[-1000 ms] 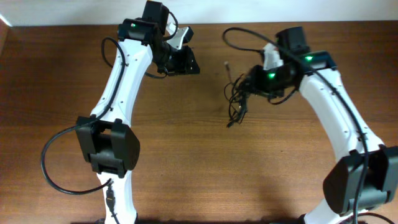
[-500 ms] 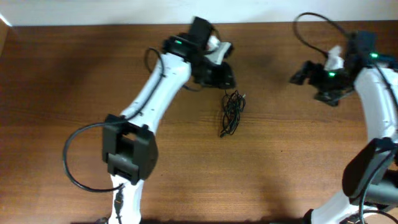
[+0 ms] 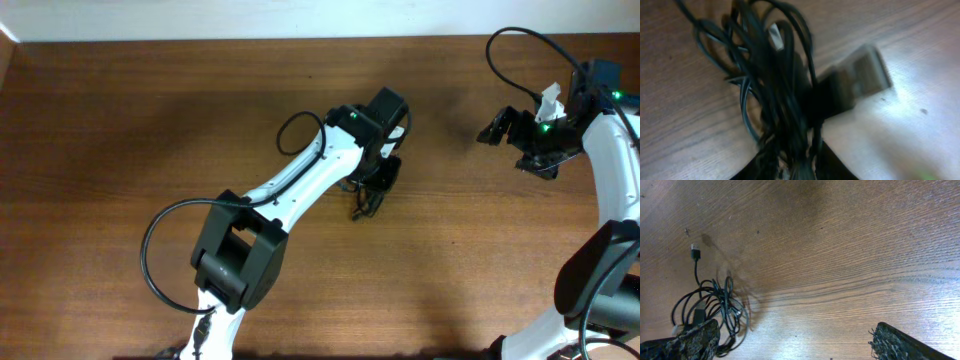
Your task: Untangle cables
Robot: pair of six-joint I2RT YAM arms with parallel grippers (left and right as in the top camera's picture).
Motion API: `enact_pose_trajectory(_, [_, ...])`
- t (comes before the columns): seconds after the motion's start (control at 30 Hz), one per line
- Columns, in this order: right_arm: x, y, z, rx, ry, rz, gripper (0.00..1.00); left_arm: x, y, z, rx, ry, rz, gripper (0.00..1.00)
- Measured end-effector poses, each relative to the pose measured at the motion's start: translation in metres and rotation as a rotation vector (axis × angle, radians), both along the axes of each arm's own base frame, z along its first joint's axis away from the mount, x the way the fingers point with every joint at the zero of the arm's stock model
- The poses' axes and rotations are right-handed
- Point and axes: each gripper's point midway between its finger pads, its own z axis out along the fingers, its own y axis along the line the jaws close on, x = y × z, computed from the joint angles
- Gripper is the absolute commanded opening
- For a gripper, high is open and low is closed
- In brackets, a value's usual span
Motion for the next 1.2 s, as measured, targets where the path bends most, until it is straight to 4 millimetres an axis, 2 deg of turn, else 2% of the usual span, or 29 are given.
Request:
enact_pose_trajectory(0.07, [0.000, 0.000, 0.000, 0.000, 0.000, 0.000, 0.99, 0.000, 0.008, -0.013, 0.035, -0.002, 0.034, 0.00])
enact_pose_trajectory(0.17, [0.000, 0.002, 0.001, 0.008, -0.008, 0.018, 0.95, 0.005, 0.013, -0.011, 0.035, -0.002, 0.074, 0.00])
enact_pose_trajectory(0.2, [0.002, 0.012, 0.005, 0.050, -0.042, 0.074, 0.95, 0.006, 0.015, -0.007, 0.016, 0.008, 0.085, 0.00])
enact_pose_trajectory(0.23, [0.003, 0.022, 0.010, 0.095, -0.077, 0.126, 0.94, 0.016, 0.021, 0.003, -0.012, 0.000, 0.113, 0.00])
enact_pose_trajectory(0.3, [0.005, 0.043, 0.018, 0.162, -0.126, 0.206, 0.90, 0.034, 0.027, 0.039, -0.122, -0.028, 0.141, 0.00])
enact_pose_trajectory(0.33, [0.005, 0.062, 0.024, 0.205, -0.150, 0.264, 0.88, 0.043, 0.031, 0.075, -0.209, -0.066, 0.151, 0.00])
enact_pose_trajectory(0.4, [0.005, 0.097, 0.031, 0.264, -0.182, 0.358, 0.84, 0.048, 0.038, 0.125, -0.332, -0.111, 0.155, 0.00])
enact_pose_trajectory(0.43, [0.004, 0.114, 0.035, 0.291, -0.198, 0.401, 0.83, 0.046, 0.038, 0.141, -0.385, -0.114, 0.146, 0.00])
enact_pose_trajectory(0.53, [0.010, 0.162, 0.049, 0.371, -0.268, 0.492, 0.80, 0.040, 0.032, 0.151, -0.482, -0.056, 0.116, 0.00])
enact_pose_trajectory(0.63, [0.022, 0.183, 0.060, 0.414, -0.322, 0.493, 0.73, 0.037, 0.029, 0.156, -0.523, -0.029, 0.102, 0.00])
enact_pose_trajectory(0.77, [0.042, 0.200, 0.070, 0.412, -0.386, 0.461, 0.68, 0.040, 0.022, 0.165, -0.585, -0.031, 0.094, 0.00])
enact_pose_trajectory(0.9, [0.049, 0.209, 0.058, 0.337, -0.327, 0.360, 0.60, 0.041, 0.015, 0.181, -0.696, 0.008, 0.085, 0.00])
enact_pose_trajectory(0.97, [0.051, 0.201, 0.050, 0.288, -0.287, 0.292, 0.56, 0.036, 0.011, 0.188, -0.742, 0.038, 0.062, 0.00])
enact_pose_trajectory(1.03, [0.055, 0.185, 0.041, 0.229, -0.252, 0.209, 0.51, 0.036, 0.013, 0.198, -0.811, 0.069, 0.050, 0.00])
enact_pose_trajectory(1.1, [0.057, 0.172, 0.037, 0.196, -0.239, 0.167, 0.43, 0.042, 0.025, 0.207, -0.869, 0.091, 0.061, 0.00])
enact_pose_trajectory(1.2, [0.051, 0.153, 0.028, 0.176, -0.179, 0.110, 0.24, 0.052, 0.043, 0.211, -0.895, 0.092, 0.096, 0.00])
